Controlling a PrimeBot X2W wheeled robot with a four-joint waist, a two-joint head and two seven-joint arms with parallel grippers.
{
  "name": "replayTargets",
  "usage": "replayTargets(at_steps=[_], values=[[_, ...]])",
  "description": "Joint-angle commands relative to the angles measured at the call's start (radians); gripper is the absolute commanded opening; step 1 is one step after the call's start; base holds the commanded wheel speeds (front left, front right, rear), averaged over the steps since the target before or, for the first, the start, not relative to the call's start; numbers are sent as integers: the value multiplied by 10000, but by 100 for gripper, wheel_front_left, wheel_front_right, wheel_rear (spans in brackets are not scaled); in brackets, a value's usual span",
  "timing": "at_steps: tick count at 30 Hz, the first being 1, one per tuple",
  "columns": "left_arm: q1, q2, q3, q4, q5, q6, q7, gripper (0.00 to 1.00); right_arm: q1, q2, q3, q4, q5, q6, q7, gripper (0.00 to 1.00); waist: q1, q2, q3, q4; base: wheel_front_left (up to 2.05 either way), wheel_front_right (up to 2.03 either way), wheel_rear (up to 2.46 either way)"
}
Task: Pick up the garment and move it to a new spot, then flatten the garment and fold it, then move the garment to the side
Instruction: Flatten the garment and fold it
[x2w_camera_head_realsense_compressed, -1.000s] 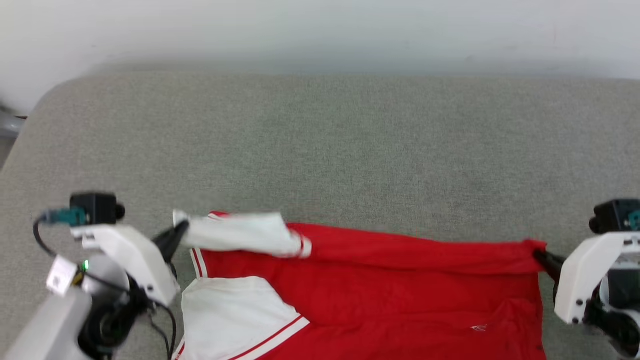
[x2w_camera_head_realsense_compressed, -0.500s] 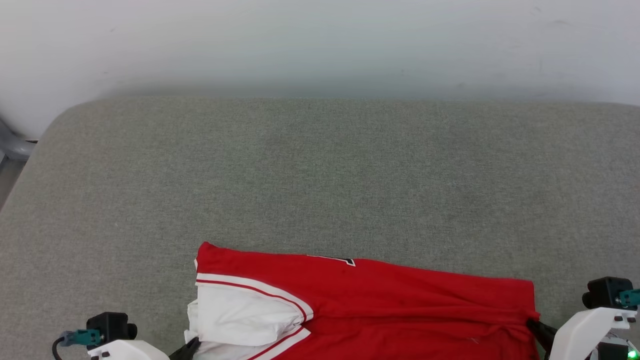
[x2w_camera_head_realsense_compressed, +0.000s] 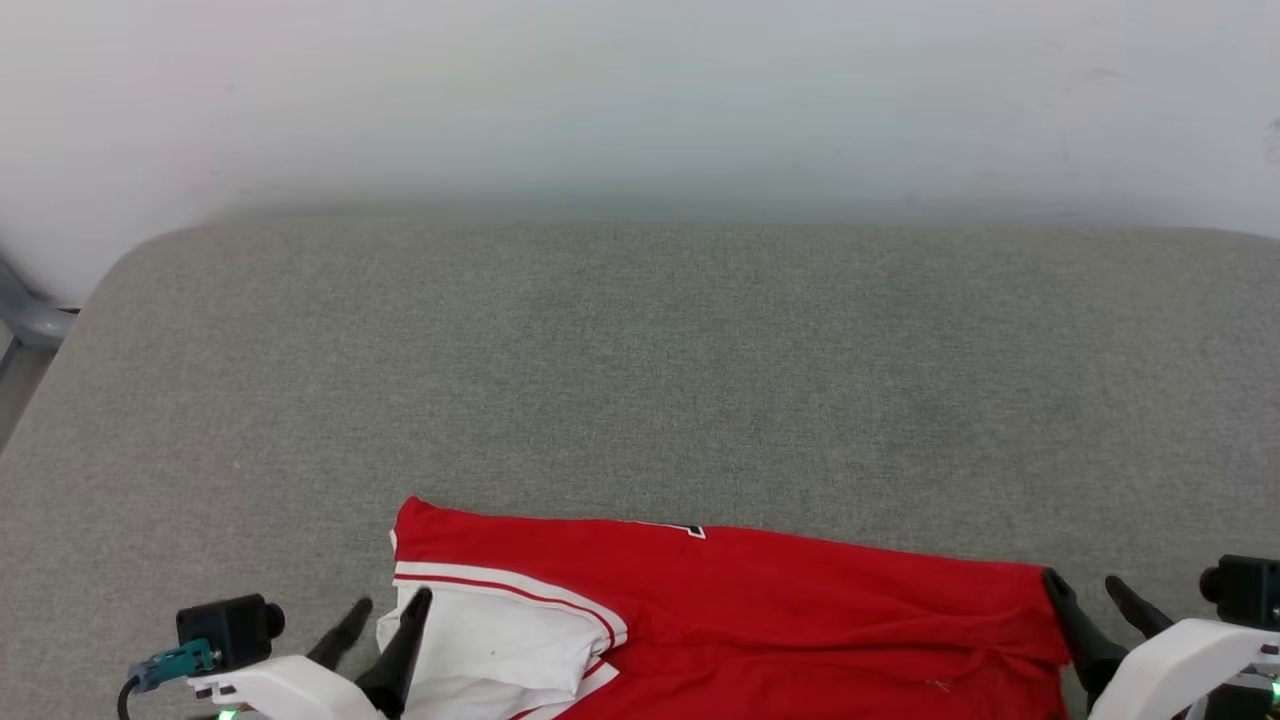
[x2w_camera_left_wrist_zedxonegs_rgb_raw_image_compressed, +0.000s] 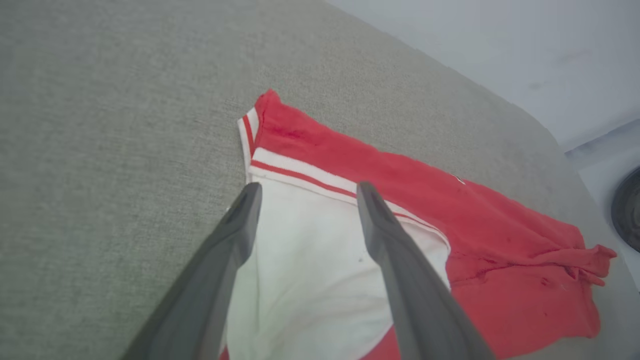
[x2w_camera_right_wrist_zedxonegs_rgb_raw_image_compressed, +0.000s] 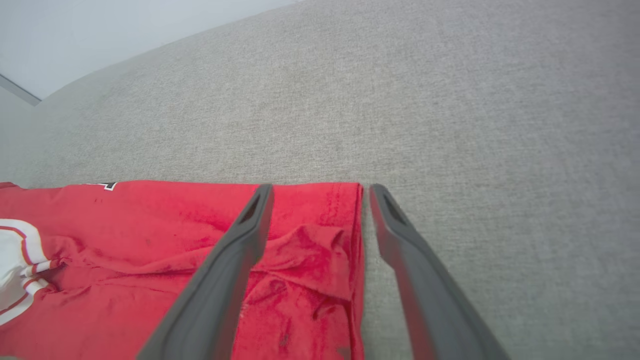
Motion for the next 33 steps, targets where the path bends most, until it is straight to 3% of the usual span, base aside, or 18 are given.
replayTargets(at_steps=[1,9,17,33], values=[[-164,-29,-7,-67,230,-32,-276,100,122,4,-105,-104,-80,-8,114,100,1,-1,-56,-19,0,0,0],[-680,-279,69,-494,2009,377,-2386,100,292,-155,-1023,-713,-342,-8,2093,100,1,-1,-250,51,0,0,0],[-944,-719,250,-990,3732,834,-2784,100,184,-105,-1080,-1306,-605,-8,3848,100,1,-1,80,278,0,0,0],[-1238,-1607,879,-1356,5268,151,-2794,100,-275,202,-62,378,-136,-3,4817,100,1,-1,1378,689,0,0,0]])
